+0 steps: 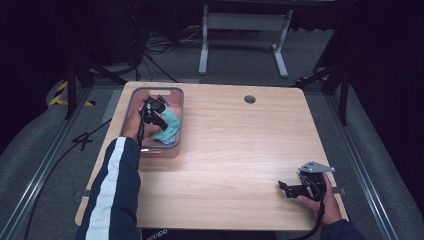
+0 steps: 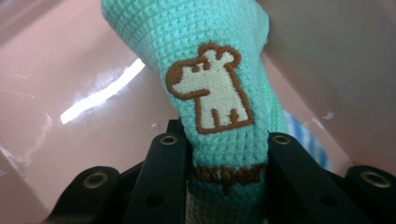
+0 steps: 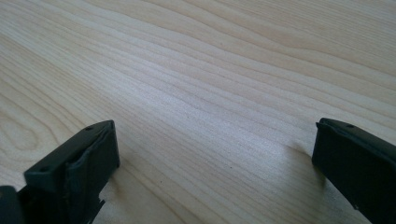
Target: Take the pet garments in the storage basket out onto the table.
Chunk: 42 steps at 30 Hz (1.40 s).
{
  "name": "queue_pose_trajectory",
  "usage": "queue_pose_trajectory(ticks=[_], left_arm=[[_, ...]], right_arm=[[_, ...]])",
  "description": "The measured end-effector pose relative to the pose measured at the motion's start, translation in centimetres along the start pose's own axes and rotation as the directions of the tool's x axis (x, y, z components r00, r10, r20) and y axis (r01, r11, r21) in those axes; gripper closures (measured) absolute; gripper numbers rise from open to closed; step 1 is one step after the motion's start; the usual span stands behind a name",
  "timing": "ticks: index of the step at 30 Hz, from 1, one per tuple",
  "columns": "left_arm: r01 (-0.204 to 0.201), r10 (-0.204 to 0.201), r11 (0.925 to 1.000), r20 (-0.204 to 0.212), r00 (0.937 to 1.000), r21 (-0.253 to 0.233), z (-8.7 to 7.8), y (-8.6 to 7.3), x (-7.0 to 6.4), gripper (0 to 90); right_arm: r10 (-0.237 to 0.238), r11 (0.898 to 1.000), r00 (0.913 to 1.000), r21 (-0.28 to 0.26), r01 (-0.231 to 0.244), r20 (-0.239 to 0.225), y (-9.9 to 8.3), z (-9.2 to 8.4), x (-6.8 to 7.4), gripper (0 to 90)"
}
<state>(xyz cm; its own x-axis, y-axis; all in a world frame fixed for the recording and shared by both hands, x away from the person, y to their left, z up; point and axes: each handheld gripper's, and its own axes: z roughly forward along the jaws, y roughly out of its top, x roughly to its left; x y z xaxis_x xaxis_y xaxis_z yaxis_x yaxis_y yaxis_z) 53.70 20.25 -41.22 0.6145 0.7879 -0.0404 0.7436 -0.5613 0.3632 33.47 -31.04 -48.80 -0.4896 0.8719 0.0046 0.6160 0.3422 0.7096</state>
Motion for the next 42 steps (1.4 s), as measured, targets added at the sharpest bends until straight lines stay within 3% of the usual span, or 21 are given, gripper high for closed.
queue_pose_trajectory(ticks=[5, 12, 13, 16, 21, 24, 25, 26, 27, 29, 35, 42], left_arm=[[0.011, -0.010, 0.9983, 0.004, 0.9999, -0.058, -1.8, -0.5, 0.2, 77.7], [0.027, -0.028, 0.9902, 0.001, 0.9996, -0.137, -4.2, -1.4, 0.5, 77.8], [0.041, -0.040, 0.9856, 0.013, 0.9991, -0.164, -4.8, -1.6, 0.4, 77.9], [0.031, -0.030, 0.9817, 0.009, 0.9995, -0.188, -5.6, -1.8, 0.2, 77.9], [0.011, -0.009, 0.9661, 0.008, 0.9999, -0.258, -7.7, -2.2, -0.6, 78.0], [0.002, 0.000, 0.9612, 0.007, 1.0000, -0.276, -8.4, -2.3, -0.8, 78.1], [0.003, 0.004, 0.9536, 0.022, 0.9998, -0.301, -9.0, -2.5, -1.1, 78.1], [0.003, 0.004, 0.9536, 0.022, 0.9998, -0.301, -9.0, -2.5, -1.1, 78.0], [0.001, 0.005, 0.9476, 0.018, 0.9998, -0.319, -9.5, -2.6, -1.4, 78.1], [-0.008, 0.014, 0.9423, 0.014, 0.9998, -0.335, -10.0, -2.7, -1.8, 78.1], [-0.030, 0.039, 0.9369, 0.017, 0.9991, -0.348, -10.9, -2.8, -2.6, 78.1], [-0.051, 0.071, 0.9206, 0.037, 0.9968, -0.387, -11.7, -2.8, -4.1, 78.1]], right_arm=[[0.000, 1.000, 1.0000, 0.000, 0.000, 0.000, 0.0, 0.0, 0.0, 0.8], [-0.001, 1.000, 1.0000, 0.000, 0.001, 0.000, 0.0, 0.0, 0.0, 0.8], [-0.001, 1.000, 1.0000, 0.000, 0.001, 0.000, 0.0, 0.0, 0.0, 0.8], [0.001, 1.000, 1.0000, 0.000, -0.001, 0.000, 0.0, 0.0, 0.0, 0.8], [0.000, 1.000, 1.0000, 0.000, 0.000, 0.000, 0.0, 0.0, 0.0, 0.8], [0.001, 1.000, 1.0000, 0.001, -0.001, 0.000, 0.0, 0.0, 0.0, 0.8], [0.001, 1.000, 1.0000, 0.000, -0.001, 0.000, 0.0, 0.0, 0.0, 0.8], [0.001, 1.000, 1.0000, 0.000, -0.001, 0.000, 0.0, 0.0, 0.0, 0.8], [0.000, 1.000, 1.0000, 0.000, 0.000, 0.001, 0.0, 0.0, 0.0, 0.8], [0.001, 1.000, 1.0000, 0.000, -0.001, 0.001, 0.0, 0.0, 0.0, 0.8], [0.002, 1.000, 1.0000, 0.000, -0.002, 0.001, 0.0, 0.0, 0.0, 0.8], [0.001, 1.000, 1.0000, -0.001, -0.001, 0.001, 0.0, 0.0, 0.0, 0.8]])
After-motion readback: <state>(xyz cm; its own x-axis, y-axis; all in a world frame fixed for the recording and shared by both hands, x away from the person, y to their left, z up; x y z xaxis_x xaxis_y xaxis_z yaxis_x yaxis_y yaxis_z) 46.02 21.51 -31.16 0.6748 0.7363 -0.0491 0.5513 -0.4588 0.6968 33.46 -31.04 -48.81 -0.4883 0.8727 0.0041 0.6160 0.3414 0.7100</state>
